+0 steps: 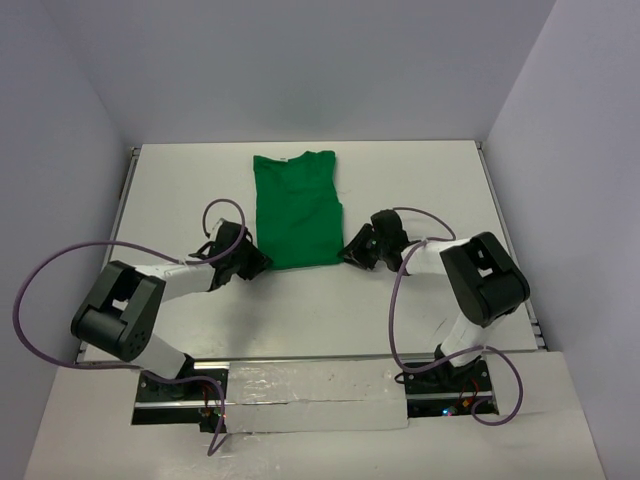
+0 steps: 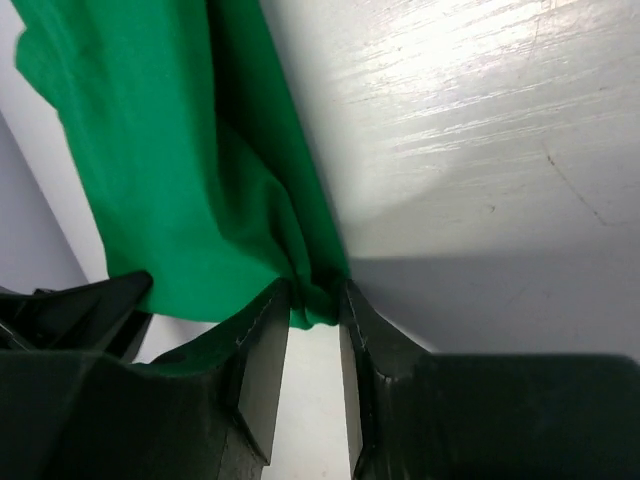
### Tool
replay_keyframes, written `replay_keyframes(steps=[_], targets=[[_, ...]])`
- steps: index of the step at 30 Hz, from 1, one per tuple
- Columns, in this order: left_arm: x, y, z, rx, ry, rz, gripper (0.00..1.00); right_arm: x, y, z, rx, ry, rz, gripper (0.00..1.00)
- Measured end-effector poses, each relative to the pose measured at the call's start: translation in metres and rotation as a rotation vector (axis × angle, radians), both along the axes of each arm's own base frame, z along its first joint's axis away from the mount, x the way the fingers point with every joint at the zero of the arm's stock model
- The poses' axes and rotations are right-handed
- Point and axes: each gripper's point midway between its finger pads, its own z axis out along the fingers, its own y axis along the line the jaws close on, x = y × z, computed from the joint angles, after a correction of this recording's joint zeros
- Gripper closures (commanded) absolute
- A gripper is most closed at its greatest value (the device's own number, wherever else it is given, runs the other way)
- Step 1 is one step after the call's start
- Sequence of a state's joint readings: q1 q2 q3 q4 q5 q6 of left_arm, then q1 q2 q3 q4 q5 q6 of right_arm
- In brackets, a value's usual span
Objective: Fold and stack the t-shirts
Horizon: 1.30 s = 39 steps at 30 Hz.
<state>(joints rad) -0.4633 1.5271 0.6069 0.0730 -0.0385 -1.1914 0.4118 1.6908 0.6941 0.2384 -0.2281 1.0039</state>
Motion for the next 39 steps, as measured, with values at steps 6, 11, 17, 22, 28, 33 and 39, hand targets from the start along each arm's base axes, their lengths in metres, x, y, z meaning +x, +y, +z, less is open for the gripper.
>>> replay_keyframes(steps=[6, 11, 17, 22, 28, 33, 39], targets=[[0.004, -0.002, -0.006, 0.013, 0.025, 0.002, 0.9, 0.001, 0.001, -0.003, 0.004, 0.008, 0.0, 0.91], [0.01, -0.004, -0.006, 0.03, 0.032, -0.007, 0.9, 0.001, 0.001, -0.002, 0.003, 0.003, 0.003, 0.91], [-0.005, 0.0, 0.007, 0.042, 0.026, -0.026, 0.9, -0.003, 0.002, 0.019, 0.006, -0.045, 0.026, 0.91], [-0.033, -0.005, 0.028, 0.042, 0.011, -0.077, 0.9, -0.025, 0.002, 0.037, 0.003, -0.095, 0.063, 0.91], [-0.081, -0.017, 0.05, 0.031, -0.011, -0.165, 0.9, -0.085, -0.001, 0.034, -0.026, -0.084, 0.133, 0.91], [-0.131, -0.013, 0.056, -0.007, 0.019, -0.195, 0.9, -0.12, -0.003, 0.052, -0.025, -0.114, 0.181, 0.91], [-0.147, -0.007, 0.079, -0.074, -0.016, -0.166, 0.9, -0.123, -0.011, 0.082, -0.029, -0.174, 0.156, 0.91]])
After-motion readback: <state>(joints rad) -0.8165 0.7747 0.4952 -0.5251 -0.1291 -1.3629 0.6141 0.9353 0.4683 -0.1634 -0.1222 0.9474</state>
